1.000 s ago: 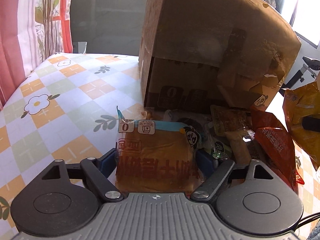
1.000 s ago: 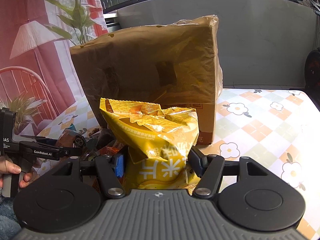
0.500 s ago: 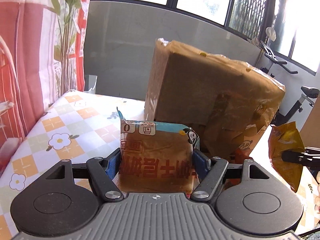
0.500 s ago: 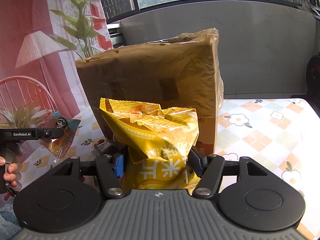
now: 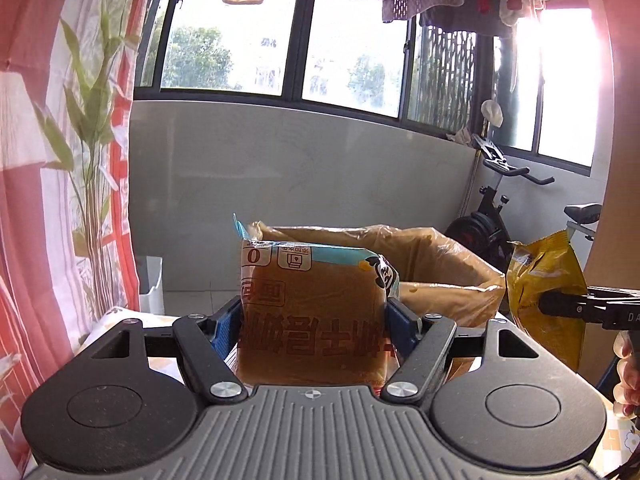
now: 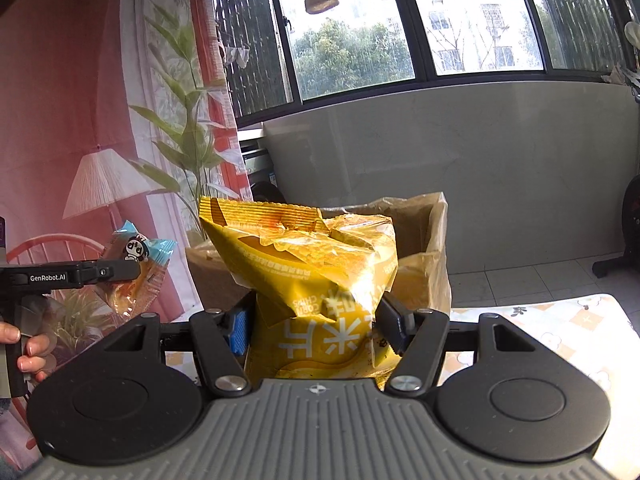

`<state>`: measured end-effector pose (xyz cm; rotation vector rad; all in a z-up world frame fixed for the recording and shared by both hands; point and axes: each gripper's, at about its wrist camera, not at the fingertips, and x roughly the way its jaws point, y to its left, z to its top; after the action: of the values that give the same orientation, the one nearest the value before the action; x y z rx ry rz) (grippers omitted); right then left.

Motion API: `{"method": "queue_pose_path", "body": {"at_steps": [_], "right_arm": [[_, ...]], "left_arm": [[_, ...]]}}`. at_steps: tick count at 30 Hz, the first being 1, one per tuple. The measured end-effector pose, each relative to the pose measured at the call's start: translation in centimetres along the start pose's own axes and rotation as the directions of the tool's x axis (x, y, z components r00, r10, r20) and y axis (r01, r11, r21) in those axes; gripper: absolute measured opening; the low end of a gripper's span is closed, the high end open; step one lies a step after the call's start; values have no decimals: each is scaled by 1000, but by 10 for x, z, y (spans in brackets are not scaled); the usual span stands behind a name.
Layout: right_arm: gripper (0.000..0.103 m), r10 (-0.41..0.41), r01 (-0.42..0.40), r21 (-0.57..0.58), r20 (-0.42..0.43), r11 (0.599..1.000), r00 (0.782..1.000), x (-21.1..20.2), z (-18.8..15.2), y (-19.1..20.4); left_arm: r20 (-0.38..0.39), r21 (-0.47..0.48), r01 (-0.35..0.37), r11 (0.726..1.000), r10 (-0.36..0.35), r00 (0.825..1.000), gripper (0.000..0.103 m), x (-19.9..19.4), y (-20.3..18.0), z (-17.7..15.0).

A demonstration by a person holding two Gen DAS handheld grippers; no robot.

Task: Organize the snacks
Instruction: 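Lift the bread packet with the left tool while the right tool lifts the yellow bag, then release the bread packet into the box with the left tool while the right tool releases the yellow bag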

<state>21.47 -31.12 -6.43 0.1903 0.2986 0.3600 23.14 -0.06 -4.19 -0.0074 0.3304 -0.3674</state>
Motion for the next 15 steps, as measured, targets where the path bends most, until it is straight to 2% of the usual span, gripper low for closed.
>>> {"method": "queue_pose_path", "body": {"at_steps": [10,15], "right_arm": [[64,84,-77,-76,104,994,991,20,59,-12],[64,129,-116,-109,125,987,984,63,79,-22]], "left_arm": [[71,75,43,996,-49,996,76,41,-24,51],[43,93,51,994,-56,998,76,82,-29,68]]}}
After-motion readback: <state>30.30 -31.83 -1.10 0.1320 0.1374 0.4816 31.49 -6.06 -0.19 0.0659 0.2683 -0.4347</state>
